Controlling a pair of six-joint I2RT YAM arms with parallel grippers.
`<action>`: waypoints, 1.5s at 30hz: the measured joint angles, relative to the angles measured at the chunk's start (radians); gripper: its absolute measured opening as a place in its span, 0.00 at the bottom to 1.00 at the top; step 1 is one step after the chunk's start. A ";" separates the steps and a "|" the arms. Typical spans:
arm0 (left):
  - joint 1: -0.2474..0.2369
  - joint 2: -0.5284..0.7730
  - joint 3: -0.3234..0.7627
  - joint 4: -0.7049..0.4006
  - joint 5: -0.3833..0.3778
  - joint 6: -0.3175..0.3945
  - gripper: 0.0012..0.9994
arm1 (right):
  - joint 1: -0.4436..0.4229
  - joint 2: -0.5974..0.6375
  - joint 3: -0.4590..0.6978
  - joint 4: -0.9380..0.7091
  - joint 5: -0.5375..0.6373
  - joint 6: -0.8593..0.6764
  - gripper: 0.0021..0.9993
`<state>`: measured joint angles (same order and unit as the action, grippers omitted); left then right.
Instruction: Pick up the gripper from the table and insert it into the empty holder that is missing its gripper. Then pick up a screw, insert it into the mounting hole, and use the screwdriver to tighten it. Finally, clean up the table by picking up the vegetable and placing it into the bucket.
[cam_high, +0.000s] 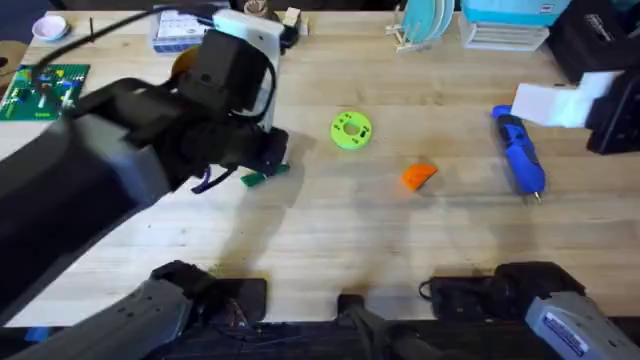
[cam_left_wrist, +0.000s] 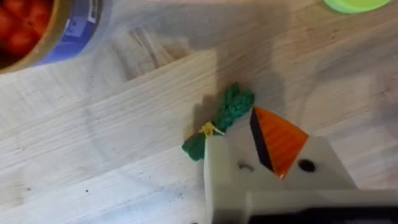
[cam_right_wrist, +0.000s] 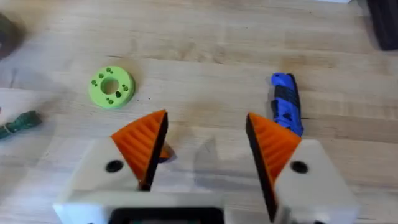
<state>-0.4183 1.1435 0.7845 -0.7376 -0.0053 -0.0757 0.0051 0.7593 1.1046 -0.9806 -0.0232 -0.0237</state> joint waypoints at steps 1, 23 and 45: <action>0.000 -0.034 0.000 -0.001 -0.001 0.000 0.00 | 0.000 0.000 0.000 0.000 0.000 0.000 0.82; 0.000 -0.575 0.035 0.213 -0.022 0.000 0.99 | 0.000 0.000 0.000 0.000 0.000 -0.003 0.82; 0.000 -0.575 0.035 0.198 -0.022 0.003 0.99 | 0.000 0.000 0.000 0.000 0.000 -0.003 0.82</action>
<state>-0.4183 0.5686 0.8200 -0.5394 -0.0268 -0.0723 0.0051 0.7589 1.1046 -0.9806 -0.0235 -0.0269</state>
